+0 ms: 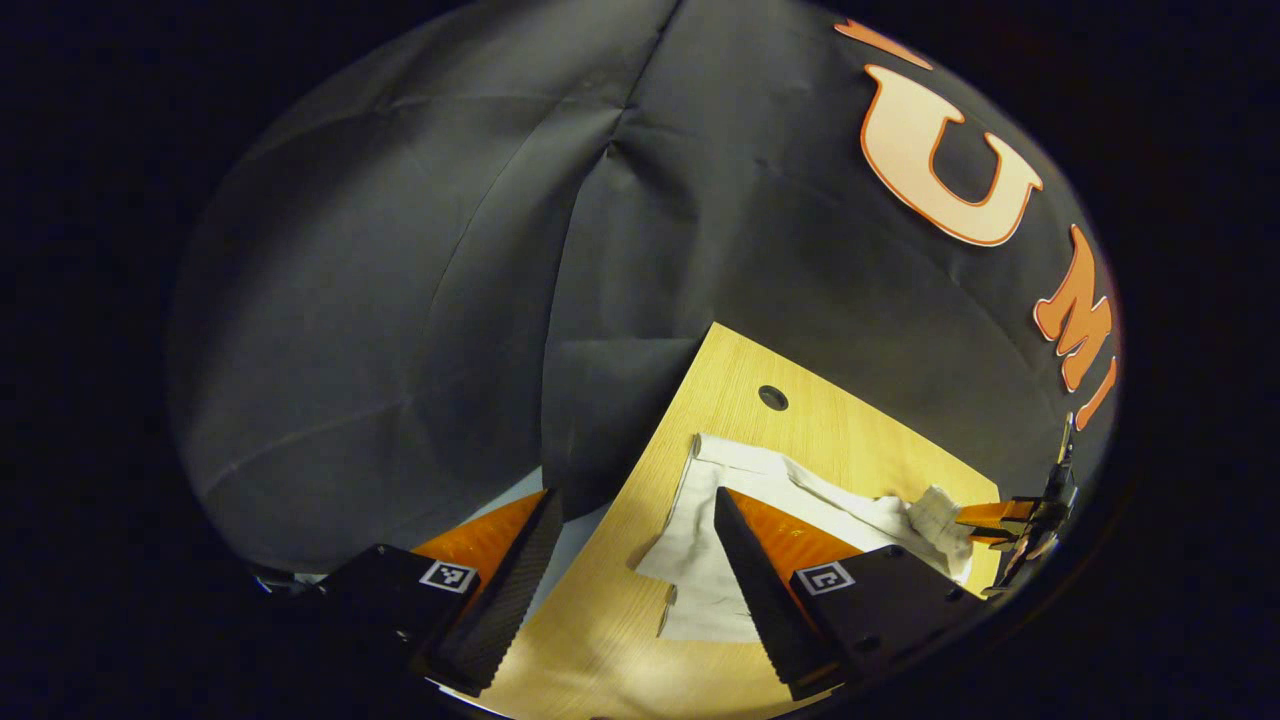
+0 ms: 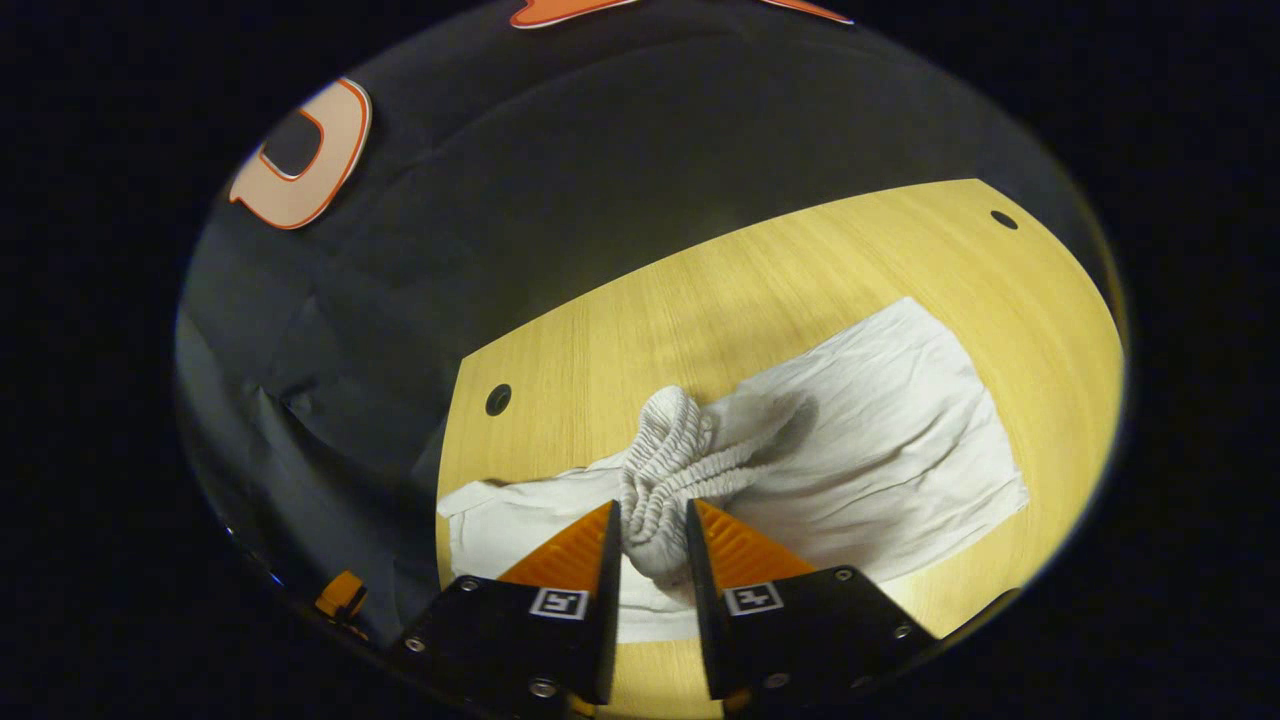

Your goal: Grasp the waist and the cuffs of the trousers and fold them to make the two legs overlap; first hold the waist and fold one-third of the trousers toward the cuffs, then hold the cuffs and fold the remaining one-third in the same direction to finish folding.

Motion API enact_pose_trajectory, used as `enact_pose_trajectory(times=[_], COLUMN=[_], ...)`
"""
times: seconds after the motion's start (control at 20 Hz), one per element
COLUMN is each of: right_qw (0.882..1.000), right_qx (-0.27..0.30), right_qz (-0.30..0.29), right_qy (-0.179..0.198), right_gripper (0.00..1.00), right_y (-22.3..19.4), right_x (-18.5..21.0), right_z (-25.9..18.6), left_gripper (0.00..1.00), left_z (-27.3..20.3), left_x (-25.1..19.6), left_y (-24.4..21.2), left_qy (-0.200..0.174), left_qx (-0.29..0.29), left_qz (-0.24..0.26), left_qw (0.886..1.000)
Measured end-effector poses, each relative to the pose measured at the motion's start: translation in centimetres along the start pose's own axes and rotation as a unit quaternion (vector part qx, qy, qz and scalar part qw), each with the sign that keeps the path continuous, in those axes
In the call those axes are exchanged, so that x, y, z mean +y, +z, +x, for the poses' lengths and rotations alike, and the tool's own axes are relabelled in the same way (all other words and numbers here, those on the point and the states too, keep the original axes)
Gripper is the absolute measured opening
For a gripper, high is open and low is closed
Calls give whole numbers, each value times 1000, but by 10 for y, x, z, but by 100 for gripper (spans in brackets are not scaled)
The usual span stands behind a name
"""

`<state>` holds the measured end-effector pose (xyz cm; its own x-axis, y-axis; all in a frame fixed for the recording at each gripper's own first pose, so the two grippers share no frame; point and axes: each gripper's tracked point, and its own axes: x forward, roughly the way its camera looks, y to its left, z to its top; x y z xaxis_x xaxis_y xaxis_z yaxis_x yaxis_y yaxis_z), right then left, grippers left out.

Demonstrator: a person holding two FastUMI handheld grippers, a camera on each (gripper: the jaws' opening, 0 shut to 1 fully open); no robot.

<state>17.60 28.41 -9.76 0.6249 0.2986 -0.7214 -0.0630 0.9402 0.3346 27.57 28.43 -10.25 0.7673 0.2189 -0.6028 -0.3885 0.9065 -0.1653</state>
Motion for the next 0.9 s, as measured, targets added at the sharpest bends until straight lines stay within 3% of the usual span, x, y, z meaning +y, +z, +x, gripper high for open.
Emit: enact_pose_trajectory(times=[0.05,0.1,0.15,0.2,0.25,0.3,0.6,0.9], right_qw=[1000,1000,1000,1000,1000,1000,1000,999], right_qx=[6,9,10,10,11,12,22,28], right_qz=[4,5,3,0,-1,1,21,34], right_qy=[8,8,6,3,-1,-2,1,-4], right_gripper=[49,55,69,77,93,99,99,99], right_y=[0,2,0,0,-9,-9,-21,-30], right_x=[0,-4,-9,-13,-16,-18,-33,-57], right_z=[-3,-4,-6,-6,-1,-3,-13,-26], left_gripper=[100,100,100,100,100,100,100,100], left_z=[2,4,6,8,10,10,9,6], left_x=[-1,-3,-5,-7,-8,-9,-18,-33], left_y=[-2,-5,-12,-17,-21,-26,-88,-141], left_qy=[-1,-5,-9,-12,-16,-19,-31,-65], left_qx=[1,4,7,14,22,30,95,159], left_qz=[-11,-22,-33,-44,-54,-64,-134,-263], left_qw=[1000,1000,999,999,998,997,986,950])
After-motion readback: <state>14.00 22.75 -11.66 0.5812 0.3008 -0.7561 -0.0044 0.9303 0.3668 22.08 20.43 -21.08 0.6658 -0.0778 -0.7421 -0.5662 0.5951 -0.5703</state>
